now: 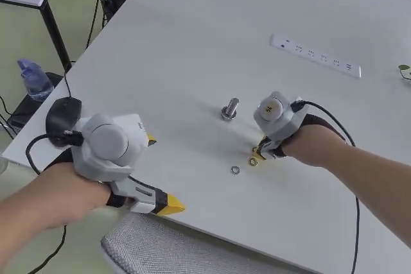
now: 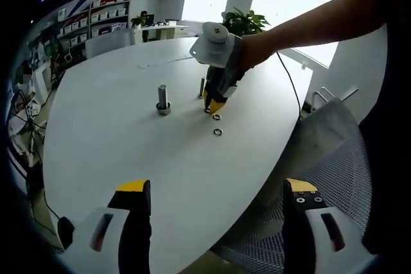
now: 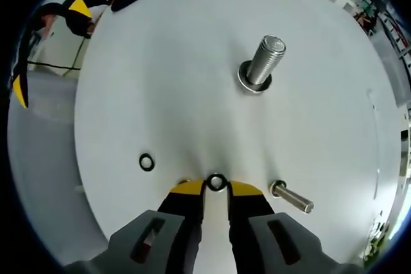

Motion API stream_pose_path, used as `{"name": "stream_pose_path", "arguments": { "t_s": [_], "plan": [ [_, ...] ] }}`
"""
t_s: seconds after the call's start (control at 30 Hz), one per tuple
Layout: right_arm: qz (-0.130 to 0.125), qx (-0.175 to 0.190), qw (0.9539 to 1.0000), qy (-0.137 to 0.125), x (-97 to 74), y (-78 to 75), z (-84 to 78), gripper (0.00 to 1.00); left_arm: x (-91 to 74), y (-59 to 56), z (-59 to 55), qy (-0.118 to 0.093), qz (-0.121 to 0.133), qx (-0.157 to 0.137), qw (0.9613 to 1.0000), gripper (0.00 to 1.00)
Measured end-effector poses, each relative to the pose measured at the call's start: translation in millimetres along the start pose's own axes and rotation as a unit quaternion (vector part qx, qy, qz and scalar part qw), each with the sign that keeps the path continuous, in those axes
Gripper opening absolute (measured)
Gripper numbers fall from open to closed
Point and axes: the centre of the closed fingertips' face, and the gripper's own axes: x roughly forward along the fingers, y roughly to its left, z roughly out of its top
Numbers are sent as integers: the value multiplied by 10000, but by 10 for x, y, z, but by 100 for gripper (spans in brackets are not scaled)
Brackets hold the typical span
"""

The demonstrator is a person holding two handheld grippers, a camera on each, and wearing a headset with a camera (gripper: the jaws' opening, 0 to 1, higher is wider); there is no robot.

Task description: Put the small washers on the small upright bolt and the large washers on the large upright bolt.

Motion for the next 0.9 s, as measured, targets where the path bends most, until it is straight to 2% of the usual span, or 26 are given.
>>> {"name": "stream_pose_path", "arguments": {
  "t_s": [0.17,0.7,0.9],
  "plan": [
    [5,97,9998,191,3,7,3,15,4,-28,-8,7,-19,-8,10000,84],
    [40,302,9994,187,11,1,7,15,-6,-49,-30,59,-49,-28,10000,82],
    [24,43,9999,103,17,33,29,17,2,-50,-44,72,-59,-34,10000,81]
  ]
}}
